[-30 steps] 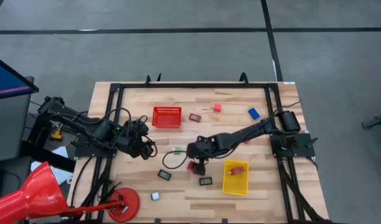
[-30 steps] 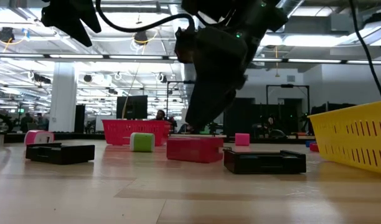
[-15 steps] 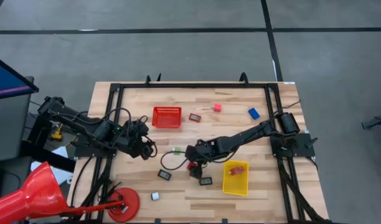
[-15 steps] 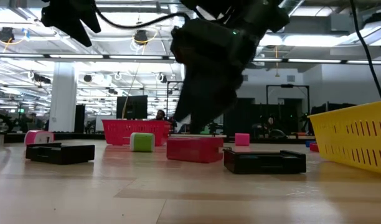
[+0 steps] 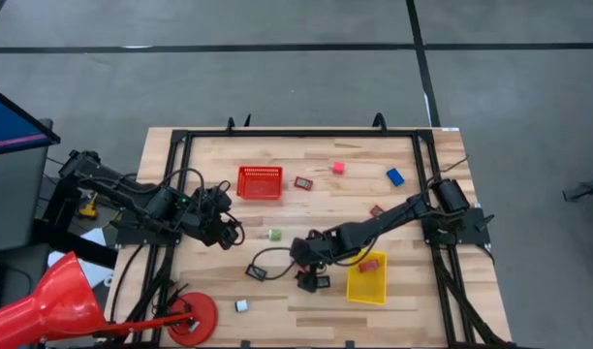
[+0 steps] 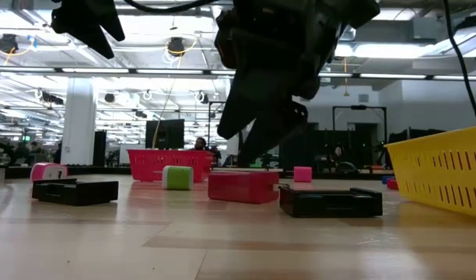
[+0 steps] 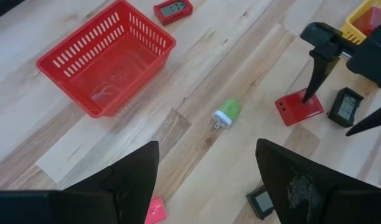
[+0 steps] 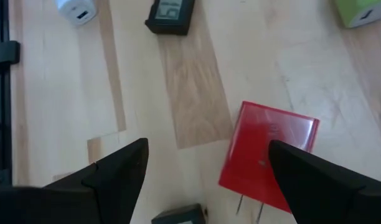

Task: Pick & Place Office items
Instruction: Put the red charger adapter into the yellow basket

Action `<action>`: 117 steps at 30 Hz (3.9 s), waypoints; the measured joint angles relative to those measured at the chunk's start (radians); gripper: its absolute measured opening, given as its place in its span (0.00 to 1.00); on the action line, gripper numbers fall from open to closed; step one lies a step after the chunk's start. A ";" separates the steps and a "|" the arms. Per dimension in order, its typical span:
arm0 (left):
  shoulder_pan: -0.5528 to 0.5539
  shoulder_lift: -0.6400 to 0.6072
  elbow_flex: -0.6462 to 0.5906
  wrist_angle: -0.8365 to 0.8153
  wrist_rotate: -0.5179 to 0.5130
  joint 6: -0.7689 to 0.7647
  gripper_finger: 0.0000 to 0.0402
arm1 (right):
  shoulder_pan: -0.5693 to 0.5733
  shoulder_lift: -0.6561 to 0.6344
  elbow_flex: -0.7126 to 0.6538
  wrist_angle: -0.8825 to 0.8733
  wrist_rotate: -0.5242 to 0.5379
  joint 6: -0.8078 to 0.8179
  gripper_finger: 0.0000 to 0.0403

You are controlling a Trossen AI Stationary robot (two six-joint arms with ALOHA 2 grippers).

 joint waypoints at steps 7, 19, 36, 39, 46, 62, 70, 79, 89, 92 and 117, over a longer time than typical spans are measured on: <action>0.000 0.000 0.000 0.000 0.006 0.000 0.66 | -0.018 0.009 0.001 -0.008 0.007 -0.016 0.81; 0.000 0.000 0.000 0.007 0.014 0.000 0.66 | -0.037 0.056 0.006 -0.004 0.015 -0.020 0.81; 0.000 0.000 0.000 0.006 0.010 0.013 0.66 | -0.107 0.032 0.002 -0.153 0.047 -0.036 0.81; 0.000 0.000 0.000 0.006 0.007 0.023 0.66 | -0.108 0.004 -0.002 -0.165 0.062 -0.028 0.81; 0.000 0.000 0.000 0.007 -0.019 0.023 0.66 | -0.121 -0.032 -0.005 -0.243 0.071 0.144 0.81; 0.000 0.000 0.000 0.009 -0.037 0.034 0.66 | -0.151 -0.032 0.163 -0.464 0.058 0.415 0.81; 0.000 0.000 0.000 0.052 -0.049 0.075 0.66 | -0.182 0.047 0.162 -0.546 -0.062 0.536 0.81; 0.005 0.000 0.000 0.063 -0.036 0.107 0.66 | -0.190 0.129 0.168 -0.454 -0.100 0.568 0.81; 0.010 0.000 0.000 0.072 -0.019 0.128 0.66 | -0.210 0.192 0.233 -0.547 -0.128 0.597 0.72; 0.010 0.000 0.000 0.072 -0.019 0.128 0.66 | -0.225 0.193 0.236 -0.554 -0.131 0.601 0.66; 0.010 0.000 0.000 0.068 -0.019 0.154 0.66 | -0.149 0.036 0.480 -1.065 0.016 0.233 0.51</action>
